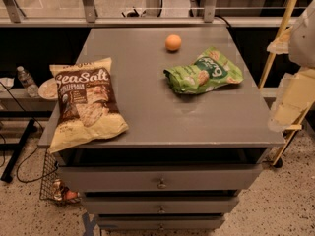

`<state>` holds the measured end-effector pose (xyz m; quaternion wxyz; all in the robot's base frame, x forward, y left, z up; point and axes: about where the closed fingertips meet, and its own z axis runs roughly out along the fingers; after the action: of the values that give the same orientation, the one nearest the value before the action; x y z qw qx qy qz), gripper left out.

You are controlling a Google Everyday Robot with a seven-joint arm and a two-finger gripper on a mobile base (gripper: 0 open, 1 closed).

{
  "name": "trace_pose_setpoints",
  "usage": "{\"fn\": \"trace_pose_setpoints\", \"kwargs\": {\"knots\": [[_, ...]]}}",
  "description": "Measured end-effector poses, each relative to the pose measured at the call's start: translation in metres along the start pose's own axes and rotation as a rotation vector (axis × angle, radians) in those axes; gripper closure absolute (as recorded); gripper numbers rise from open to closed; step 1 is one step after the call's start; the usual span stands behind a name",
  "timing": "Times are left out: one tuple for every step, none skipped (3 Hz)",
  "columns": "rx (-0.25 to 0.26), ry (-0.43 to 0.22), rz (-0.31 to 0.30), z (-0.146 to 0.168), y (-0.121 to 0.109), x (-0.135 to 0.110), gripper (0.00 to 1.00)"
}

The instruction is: Pick green rice chip bag

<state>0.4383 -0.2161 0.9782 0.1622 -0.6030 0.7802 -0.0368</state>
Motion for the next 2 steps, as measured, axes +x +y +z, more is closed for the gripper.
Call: {"fn": "trace_pose_setpoints", "kwargs": {"knots": [[0.0,0.0,0.0,0.0,0.0,0.0,0.0],[0.034,-0.044,-0.069,0.005,-0.032,-0.018,0.0]]}}
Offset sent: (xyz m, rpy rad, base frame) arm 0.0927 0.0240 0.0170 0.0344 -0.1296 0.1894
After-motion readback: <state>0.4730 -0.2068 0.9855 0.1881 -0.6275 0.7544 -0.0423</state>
